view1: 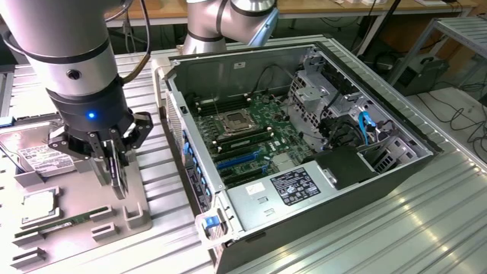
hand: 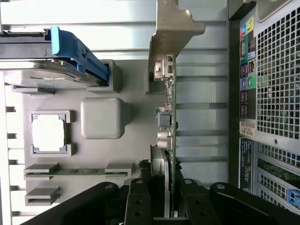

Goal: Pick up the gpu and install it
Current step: 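Pick up the gpu and move the gpu toward the slot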

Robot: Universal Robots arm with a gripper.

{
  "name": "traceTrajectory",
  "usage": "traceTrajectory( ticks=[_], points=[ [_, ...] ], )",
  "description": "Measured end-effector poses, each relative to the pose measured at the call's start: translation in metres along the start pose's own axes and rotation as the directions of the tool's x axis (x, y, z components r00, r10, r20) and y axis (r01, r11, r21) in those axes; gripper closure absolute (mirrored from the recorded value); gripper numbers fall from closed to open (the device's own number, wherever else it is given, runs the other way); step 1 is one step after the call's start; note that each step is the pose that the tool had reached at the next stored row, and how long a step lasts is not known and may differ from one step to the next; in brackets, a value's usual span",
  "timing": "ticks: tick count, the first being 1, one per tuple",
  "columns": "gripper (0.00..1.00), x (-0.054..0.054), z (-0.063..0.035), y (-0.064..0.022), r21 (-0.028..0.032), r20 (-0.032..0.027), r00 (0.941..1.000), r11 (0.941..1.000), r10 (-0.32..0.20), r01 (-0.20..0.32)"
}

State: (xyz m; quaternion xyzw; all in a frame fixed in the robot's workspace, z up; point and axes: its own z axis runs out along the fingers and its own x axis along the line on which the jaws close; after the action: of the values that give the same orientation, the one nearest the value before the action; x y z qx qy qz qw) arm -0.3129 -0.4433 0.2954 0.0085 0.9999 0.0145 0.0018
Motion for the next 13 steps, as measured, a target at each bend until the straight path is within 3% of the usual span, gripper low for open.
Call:
traceTrajectory(
  ticks=[13],
  points=[
    [0.72,0.0,-0.0168,0.0005,-0.0016,-0.0001,1.0,1.0,0.0,0.0]
  ],
)
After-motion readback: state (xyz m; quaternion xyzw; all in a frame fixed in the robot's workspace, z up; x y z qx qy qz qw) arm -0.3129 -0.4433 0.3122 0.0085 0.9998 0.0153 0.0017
